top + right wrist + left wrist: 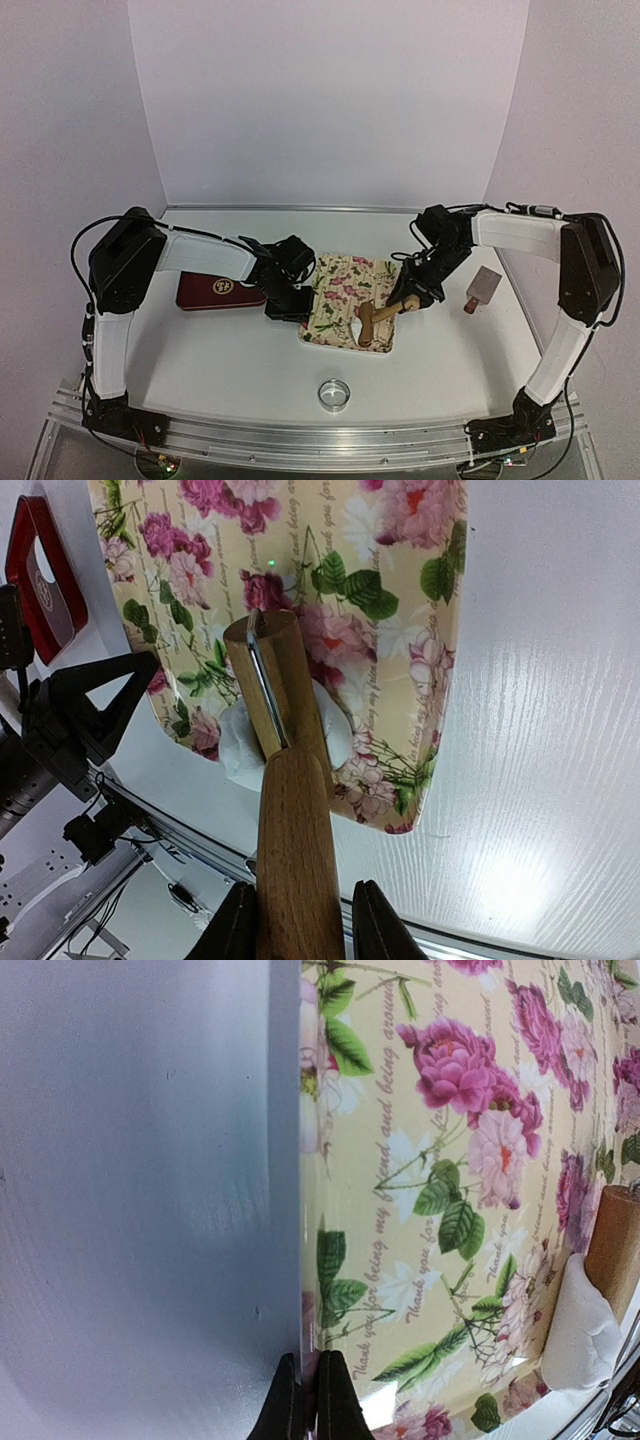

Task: Roll out the dumpling wrappers from the dough
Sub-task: Flatten out the dough on the work surface.

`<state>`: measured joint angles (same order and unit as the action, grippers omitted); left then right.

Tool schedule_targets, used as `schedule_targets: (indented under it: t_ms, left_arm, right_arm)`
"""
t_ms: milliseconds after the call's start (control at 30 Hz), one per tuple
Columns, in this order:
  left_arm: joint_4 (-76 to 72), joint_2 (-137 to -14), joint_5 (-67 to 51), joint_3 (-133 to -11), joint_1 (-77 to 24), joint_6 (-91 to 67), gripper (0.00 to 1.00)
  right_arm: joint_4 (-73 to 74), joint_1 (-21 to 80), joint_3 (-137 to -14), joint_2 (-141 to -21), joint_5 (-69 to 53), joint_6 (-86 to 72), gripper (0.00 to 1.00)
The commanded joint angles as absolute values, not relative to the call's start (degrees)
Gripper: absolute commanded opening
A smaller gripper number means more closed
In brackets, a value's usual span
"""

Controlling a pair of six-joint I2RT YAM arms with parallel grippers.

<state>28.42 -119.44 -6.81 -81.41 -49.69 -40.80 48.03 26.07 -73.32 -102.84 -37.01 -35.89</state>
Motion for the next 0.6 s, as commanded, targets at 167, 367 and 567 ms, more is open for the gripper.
schedule_targets:
  t_ms: [167, 367, 567]
  left_arm:
    - [36.6, -120.99, 3.44, -82.22, -44.91, -40.88, 0.0]
    - [36.71, -121.51, 3.34, -82.8, -44.73, -40.78, 0.0]
    - [36.81, -121.97, 3.19, -83.45, -44.52, -40.75, 0.0]
  right_arm:
    - [64.58, 21.63, -64.05, -108.68, -8.38, -33.89, 0.0]
    - [64.71, 20.39, -63.73, -108.57, -8.02, -33.13, 0.0]
    - [64.76, 18.62, -63.52, -107.73, -8.44, -32.06, 0.0]
